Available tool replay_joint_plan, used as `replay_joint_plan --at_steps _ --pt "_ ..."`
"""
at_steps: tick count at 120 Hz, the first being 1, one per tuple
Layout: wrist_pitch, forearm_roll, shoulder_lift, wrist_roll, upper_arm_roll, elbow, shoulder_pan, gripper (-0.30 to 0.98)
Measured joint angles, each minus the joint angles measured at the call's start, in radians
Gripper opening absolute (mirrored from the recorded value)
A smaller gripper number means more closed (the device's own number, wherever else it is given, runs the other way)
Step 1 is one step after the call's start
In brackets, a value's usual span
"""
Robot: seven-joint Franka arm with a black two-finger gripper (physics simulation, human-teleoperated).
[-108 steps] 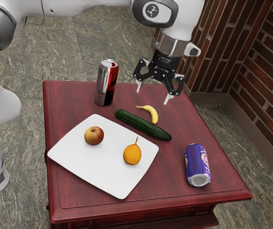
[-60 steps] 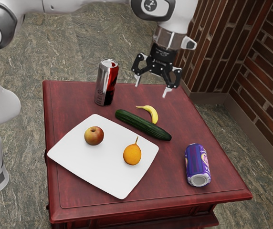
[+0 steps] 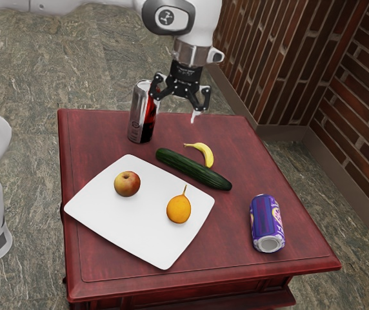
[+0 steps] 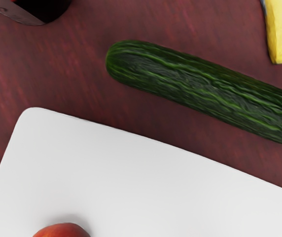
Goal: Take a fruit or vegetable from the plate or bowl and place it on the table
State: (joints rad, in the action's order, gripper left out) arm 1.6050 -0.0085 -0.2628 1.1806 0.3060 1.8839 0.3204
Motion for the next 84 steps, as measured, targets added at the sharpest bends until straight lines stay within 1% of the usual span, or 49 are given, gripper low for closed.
replay_joint_plan --at_steps 5,9,12,18,31,46,64,84 --pt "0.008 -0.007 -0.002 0.002 -0.118 0.007 -0.133 0.69" --pt "0.017 -0.014 -0.009 0.004 -0.185 0.029 -0.204 0.69" --pt "0.03 -0.019 -0.022 0.006 -0.216 0.065 -0.232 0.69" --pt "0.074 -0.028 -0.048 0.01 -0.248 0.161 -0.248 0.69" --pt "0.174 -0.059 -0.062 0.018 -0.261 0.315 -0.259 0.69" --pt "0.277 -0.108 -0.065 0.026 -0.255 0.423 -0.266 0.69" --pt "0.355 -0.132 -0.11 0.034 -0.253 0.482 -0.27 0.69" --pt "0.391 -0.137 -0.167 0.025 -0.253 0.539 -0.262 0.69"
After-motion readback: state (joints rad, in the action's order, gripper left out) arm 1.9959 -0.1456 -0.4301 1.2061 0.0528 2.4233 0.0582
